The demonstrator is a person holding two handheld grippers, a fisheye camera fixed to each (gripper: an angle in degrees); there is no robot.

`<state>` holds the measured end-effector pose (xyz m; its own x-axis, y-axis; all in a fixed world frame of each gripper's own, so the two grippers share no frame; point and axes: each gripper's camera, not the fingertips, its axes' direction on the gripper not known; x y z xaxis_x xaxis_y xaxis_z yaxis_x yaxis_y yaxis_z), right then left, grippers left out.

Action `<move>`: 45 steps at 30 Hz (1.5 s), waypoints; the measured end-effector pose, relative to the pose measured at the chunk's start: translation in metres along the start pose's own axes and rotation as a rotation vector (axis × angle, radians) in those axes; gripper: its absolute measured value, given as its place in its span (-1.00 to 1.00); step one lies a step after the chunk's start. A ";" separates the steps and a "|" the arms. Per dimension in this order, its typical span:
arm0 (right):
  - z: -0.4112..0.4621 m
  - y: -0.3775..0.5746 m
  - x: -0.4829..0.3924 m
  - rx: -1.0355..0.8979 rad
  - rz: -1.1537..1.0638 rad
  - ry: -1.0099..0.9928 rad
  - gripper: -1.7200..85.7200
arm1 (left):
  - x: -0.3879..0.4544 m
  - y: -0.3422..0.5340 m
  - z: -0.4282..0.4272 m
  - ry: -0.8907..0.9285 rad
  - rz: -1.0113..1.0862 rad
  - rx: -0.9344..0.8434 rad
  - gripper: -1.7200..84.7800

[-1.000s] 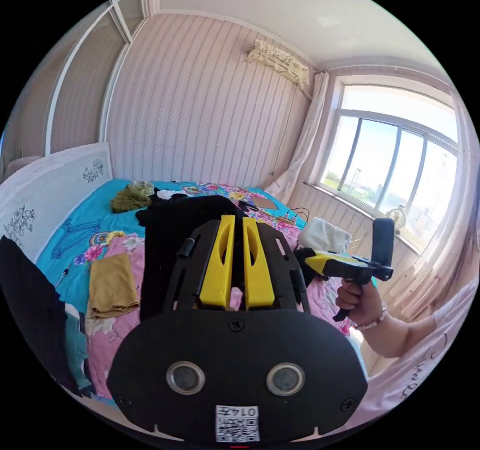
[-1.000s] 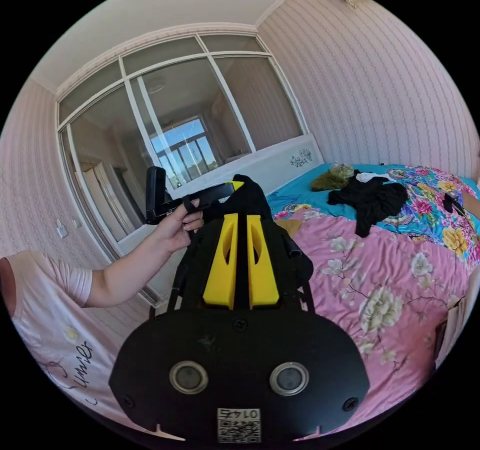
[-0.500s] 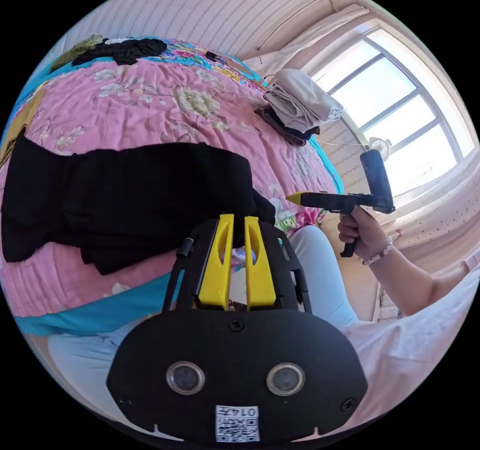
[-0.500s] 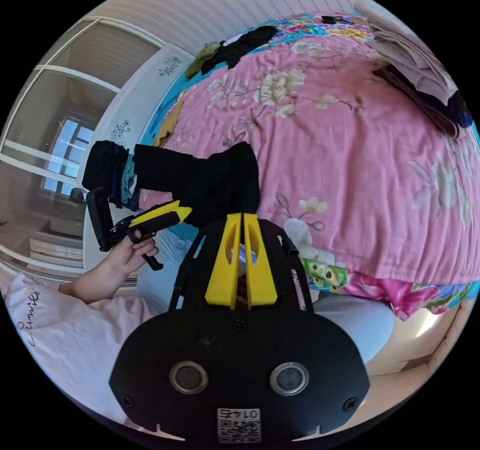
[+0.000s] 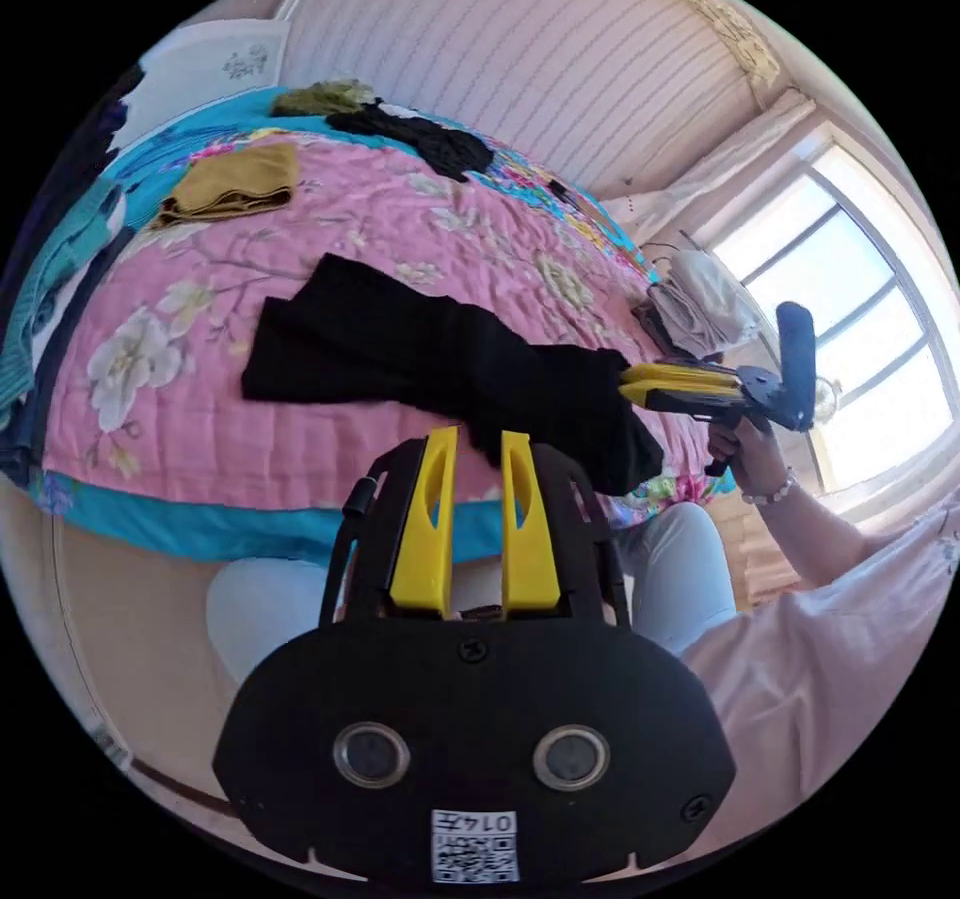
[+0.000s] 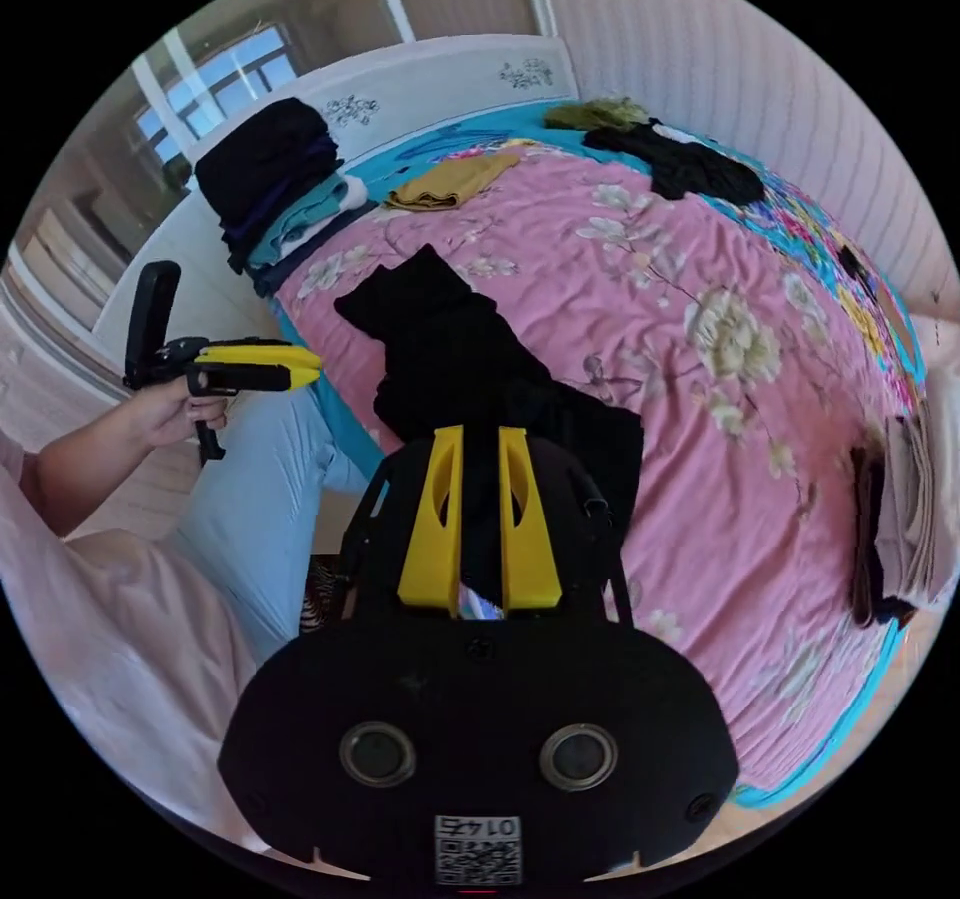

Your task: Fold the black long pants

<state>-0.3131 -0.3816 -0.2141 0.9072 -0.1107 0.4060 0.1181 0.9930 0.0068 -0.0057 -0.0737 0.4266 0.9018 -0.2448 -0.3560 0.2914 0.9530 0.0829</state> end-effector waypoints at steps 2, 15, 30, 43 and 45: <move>0.021 -0.027 -0.018 -0.033 -0.065 -0.031 -0.72 | -0.024 -0.010 -0.004 -0.077 -0.068 0.065 -0.75; 0.103 -0.048 -0.012 -0.096 -0.115 0.043 -0.82 | -0.095 -0.031 -0.009 0.055 -0.377 0.057 -0.97; -0.170 0.134 0.242 0.501 0.500 -0.334 -0.91 | 0.218 -0.035 -0.123 0.437 0.428 0.309 -0.93; -0.282 0.397 0.435 0.402 1.262 0.201 -0.87 | 0.163 0.000 -0.073 0.046 0.136 -0.014 -0.82; -0.280 0.390 0.436 0.401 1.249 0.225 -0.85 | 0.151 -0.012 -0.068 0.001 0.093 -0.007 -0.80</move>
<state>0.2414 -0.0542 -0.2908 0.3699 0.9118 0.1783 -0.9281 0.3715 0.0255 0.1054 -0.1096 0.3091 0.9248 -0.1548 -0.3476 0.2038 0.9729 0.1090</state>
